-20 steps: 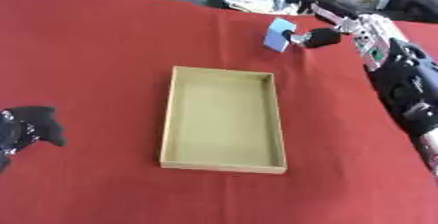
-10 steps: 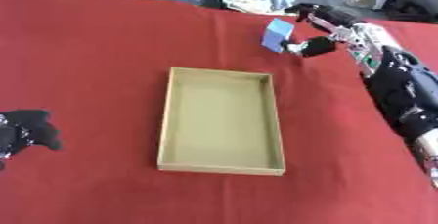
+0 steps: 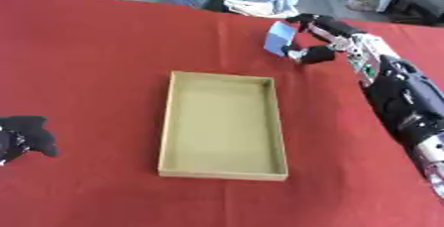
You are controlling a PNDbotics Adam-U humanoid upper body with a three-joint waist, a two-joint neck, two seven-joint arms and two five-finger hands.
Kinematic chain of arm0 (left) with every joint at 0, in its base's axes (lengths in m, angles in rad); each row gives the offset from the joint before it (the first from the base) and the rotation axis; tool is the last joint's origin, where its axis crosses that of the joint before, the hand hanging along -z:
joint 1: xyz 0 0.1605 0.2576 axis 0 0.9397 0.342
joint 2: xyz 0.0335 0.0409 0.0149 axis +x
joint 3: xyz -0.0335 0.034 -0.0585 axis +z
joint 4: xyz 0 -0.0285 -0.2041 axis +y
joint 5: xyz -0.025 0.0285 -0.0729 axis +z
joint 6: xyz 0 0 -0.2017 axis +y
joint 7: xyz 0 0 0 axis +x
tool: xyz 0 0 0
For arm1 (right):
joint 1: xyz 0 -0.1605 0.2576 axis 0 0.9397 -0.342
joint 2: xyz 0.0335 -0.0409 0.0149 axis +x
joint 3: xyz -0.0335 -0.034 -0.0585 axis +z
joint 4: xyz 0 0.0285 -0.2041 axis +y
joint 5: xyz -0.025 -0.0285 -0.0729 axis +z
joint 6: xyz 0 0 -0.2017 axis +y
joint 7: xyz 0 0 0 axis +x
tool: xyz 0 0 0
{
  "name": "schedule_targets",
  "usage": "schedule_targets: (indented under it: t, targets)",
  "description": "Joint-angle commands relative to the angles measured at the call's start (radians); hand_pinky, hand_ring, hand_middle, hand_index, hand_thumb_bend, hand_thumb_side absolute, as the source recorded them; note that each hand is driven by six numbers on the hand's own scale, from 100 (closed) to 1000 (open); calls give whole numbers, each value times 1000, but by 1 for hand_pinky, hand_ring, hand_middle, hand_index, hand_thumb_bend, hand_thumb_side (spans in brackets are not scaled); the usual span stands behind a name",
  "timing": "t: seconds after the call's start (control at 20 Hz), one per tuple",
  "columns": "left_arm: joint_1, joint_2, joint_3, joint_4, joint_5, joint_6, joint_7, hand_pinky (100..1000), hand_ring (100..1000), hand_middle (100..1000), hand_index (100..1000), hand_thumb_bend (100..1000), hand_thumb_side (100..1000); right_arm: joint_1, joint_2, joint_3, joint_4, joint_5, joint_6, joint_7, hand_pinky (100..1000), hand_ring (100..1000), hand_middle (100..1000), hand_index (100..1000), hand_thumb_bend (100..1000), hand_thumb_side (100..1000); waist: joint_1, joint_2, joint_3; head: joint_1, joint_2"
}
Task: Pick up objects on the table and place them in the box.
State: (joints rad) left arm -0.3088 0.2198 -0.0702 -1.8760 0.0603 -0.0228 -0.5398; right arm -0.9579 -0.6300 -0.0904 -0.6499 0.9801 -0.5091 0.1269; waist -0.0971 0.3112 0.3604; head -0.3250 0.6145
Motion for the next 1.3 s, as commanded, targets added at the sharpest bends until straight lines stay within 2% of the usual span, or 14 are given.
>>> schedule_targets:
  t: [0.05, 0.5, 0.7, 0.8, 0.95, 1.05, 1.1, 1.3]
  targets:
    - [-12, 3, 4, -22, -6, -3, -3, 706, 598, 602, 810, 100, 844, -13, -24, -6, -4, 13, 8, -18, 772, 799, 892, 1000, 220, 695, 6, -16, 3, -7, -12]
    - [-13, 1, 4, -21, -8, -2, -5, 708, 598, 602, 810, 100, 848, -15, -7, -3, -8, 17, 13, -72, 753, 770, 815, 1000, 196, 667, 5, -11, 3, -13, -14]
    - [-14, 0, 4, -21, -8, -1, -5, 709, 598, 602, 810, 100, 849, -17, 2, -1, -15, 21, 7, -100, 734, 739, 703, 978, 186, 617, 3, -11, 3, -14, -15]
    - [-13, 0, 5, -21, -9, 0, -5, 709, 598, 602, 810, 100, 851, -18, 6, 0, -22, 22, 1, -117, 726, 717, 618, 968, 165, 557, 2, -11, 2, -13, -15]
    - [-13, -1, 5, -20, -9, 1, -5, 710, 598, 602, 810, 100, 853, -18, 10, 4, -39, 20, -14, -143, 717, 696, 570, 958, 116, 477, 1, -12, -1, -11, -14]
    - [-11, -2, 6, -19, -10, 2, -4, 710, 598, 602, 810, 100, 851, -16, 13, 7, -51, 5, -27, -147, 714, 690, 560, 955, 100, 473, 1, -15, -5, -9, -12]
    - [-10, -2, 7, -19, -9, 3, -3, 711, 598, 602, 810, 100, 851, -15, 13, 9, -59, -8, -34, -144, 713, 687, 554, 953, 100, 433, 1, -17, -8, -8, -11]
    - [-2, -4, 8, -16, -9, 5, -2, 712, 599, 603, 810, 100, 850, -11, 8, 28, -106, -91, -70, -94, 720, 689, 553, 957, 100, 425, 5, -29, -27, 1, -3]
